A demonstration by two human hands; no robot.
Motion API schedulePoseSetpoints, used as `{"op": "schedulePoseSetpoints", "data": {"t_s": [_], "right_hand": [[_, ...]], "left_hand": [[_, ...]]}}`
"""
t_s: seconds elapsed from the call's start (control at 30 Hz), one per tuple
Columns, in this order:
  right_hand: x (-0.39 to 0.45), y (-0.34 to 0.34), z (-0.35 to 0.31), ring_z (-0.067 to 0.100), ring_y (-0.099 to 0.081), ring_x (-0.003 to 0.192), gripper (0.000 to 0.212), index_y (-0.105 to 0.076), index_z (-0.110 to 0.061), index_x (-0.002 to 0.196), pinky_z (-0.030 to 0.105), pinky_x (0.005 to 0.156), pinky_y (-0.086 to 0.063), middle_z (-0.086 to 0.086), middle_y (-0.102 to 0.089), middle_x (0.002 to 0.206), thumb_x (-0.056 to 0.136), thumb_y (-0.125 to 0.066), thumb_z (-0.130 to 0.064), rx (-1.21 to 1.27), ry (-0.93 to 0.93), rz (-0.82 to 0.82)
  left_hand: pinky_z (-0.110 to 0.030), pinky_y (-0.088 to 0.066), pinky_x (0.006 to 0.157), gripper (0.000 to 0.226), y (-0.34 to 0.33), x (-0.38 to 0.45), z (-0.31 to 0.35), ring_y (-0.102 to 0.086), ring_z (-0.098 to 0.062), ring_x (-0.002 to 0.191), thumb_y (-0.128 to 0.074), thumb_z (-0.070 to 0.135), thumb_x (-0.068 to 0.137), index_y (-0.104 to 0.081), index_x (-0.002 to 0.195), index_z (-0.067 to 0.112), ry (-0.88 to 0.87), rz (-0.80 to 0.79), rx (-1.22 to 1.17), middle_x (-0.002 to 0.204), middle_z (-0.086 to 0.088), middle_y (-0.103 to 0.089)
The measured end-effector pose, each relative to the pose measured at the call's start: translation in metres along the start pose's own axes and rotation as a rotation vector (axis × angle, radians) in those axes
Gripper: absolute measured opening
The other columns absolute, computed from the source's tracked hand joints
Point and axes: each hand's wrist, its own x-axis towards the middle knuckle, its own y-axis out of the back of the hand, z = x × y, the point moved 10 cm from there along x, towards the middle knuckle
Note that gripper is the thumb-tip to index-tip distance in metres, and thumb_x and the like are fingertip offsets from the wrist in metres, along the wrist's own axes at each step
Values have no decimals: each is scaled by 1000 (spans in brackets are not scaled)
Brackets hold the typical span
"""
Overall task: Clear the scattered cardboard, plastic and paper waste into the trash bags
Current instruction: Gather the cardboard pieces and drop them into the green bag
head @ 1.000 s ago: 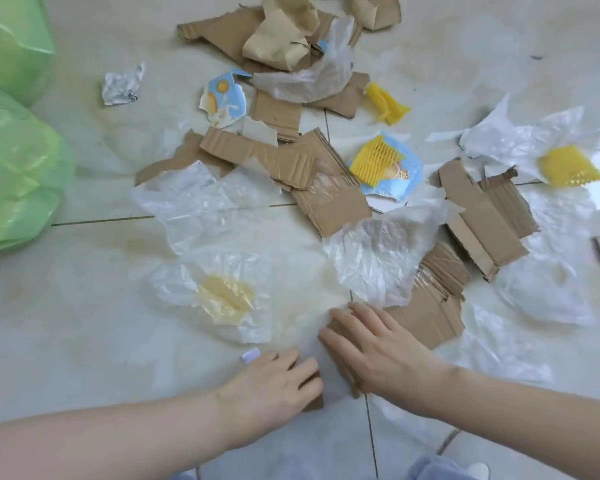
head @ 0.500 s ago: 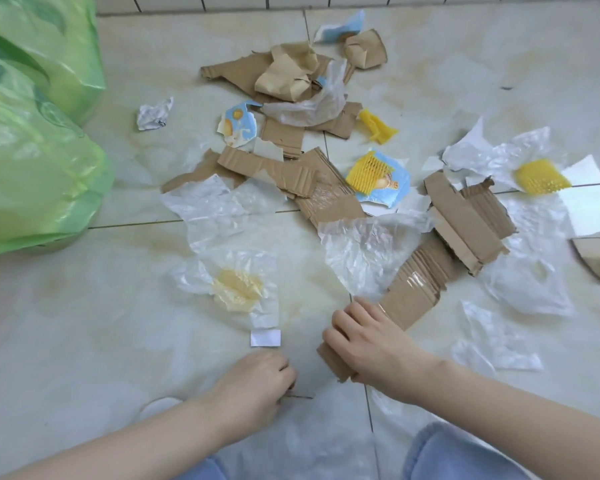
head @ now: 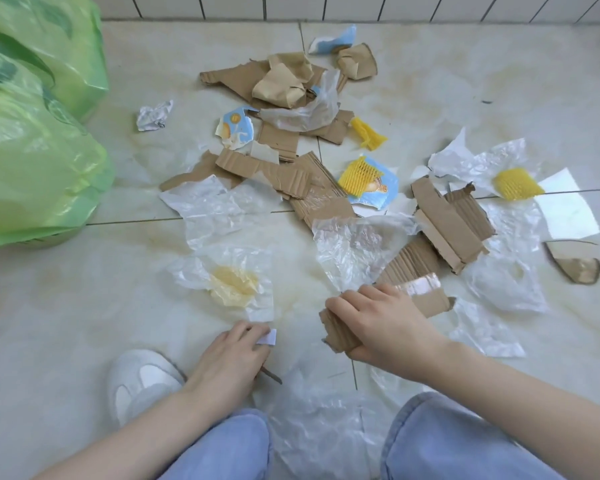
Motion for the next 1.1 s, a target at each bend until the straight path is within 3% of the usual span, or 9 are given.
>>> {"op": "schedulePoseSetpoints", "data": {"t_s": [0.2, 0.33, 0.47, 0.67, 0.83, 0.93, 0.97, 1.03, 1.1], "right_hand": [[-26, -28, 80, 22, -55, 98, 46, -45, -22, 111, 34, 80, -42, -5, -57, 106, 72, -57, -43, -20, -223, -289], [-26, -43, 116, 23, -42, 114, 61, -43, -26, 124, 34, 92, -43, -5, -39, 135, 67, -59, -43, -10, -227, -340], [-7, -49, 122, 29, -25, 132, 73, -34, -30, 136, 36, 101, -40, -2, -17, 151, 69, -61, -38, 7, -160, -330], [25, -47, 116, 32, -19, 134, 61, -40, -34, 128, 38, 104, -38, -2, -12, 153, 71, -60, -43, 43, -80, -303], [42, -46, 127, 32, -40, 115, 71, -39, -37, 126, 40, 91, -44, 3, -23, 145, 63, -64, -58, 38, -145, -279], [48, -47, 135, 28, -48, 99, 86, -33, -33, 131, 38, 85, -43, 6, -31, 132, 59, -65, -67, -1, -206, -266], [50, -48, 137, 27, -49, 98, 91, -30, -33, 134, 38, 84, -43, 6, -32, 127, 58, -66, -67, 0, -212, -258], [52, -52, 136, 26, -47, 99, 97, -24, -36, 139, 36, 84, -41, 5, -35, 120, 57, -68, -66, 12, -203, -248], [53, -55, 134, 25, -44, 103, 96, -23, -36, 139, 38, 85, -39, 3, -39, 115, 59, -68, -65, 41, -189, -243]], "left_hand": [[-24, -22, 45, 56, 1, 18, -6, -37, -17, 72, -71, -6, 34, -42, 75, 20, -113, -8, 74, 85, 1, -61], [-23, -29, 40, 29, 14, 31, -2, -49, -18, 59, -71, 0, 48, -57, 65, 18, -201, 4, 86, 70, 2, -56], [-20, -26, 44, 42, 19, 49, -7, -53, -16, 58, -80, 0, 31, -62, 61, 23, -181, -64, 77, 65, 6, -54], [-25, -46, 42, 57, -9, 64, -39, -51, -12, 63, -79, -3, 32, -52, 73, 26, 8, -161, -23, 74, 9, -49], [-39, -48, 74, 33, -14, 74, -47, -47, -20, 92, -56, -3, 74, -49, 98, 18, 116, -228, -214, 99, 1, -46], [-35, -45, 72, 28, -14, 80, -50, -47, -19, 96, -54, 1, 77, -49, 99, 18, 135, -289, -227, 99, 1, -49], [-30, -44, 62, 28, -11, 82, -46, -51, -17, 91, -60, 4, 73, -51, 93, 20, 93, -280, -224, 93, 3, -52], [-13, -15, 42, 35, -9, 80, -34, -55, -9, 68, -76, 13, 47, -53, 69, 28, -14, -343, -202, 71, 12, -53], [-8, 5, 49, 38, -6, 83, -36, -51, -2, 51, -77, 22, 27, -52, 53, 32, -43, -352, -39, 56, 17, -47]]}}
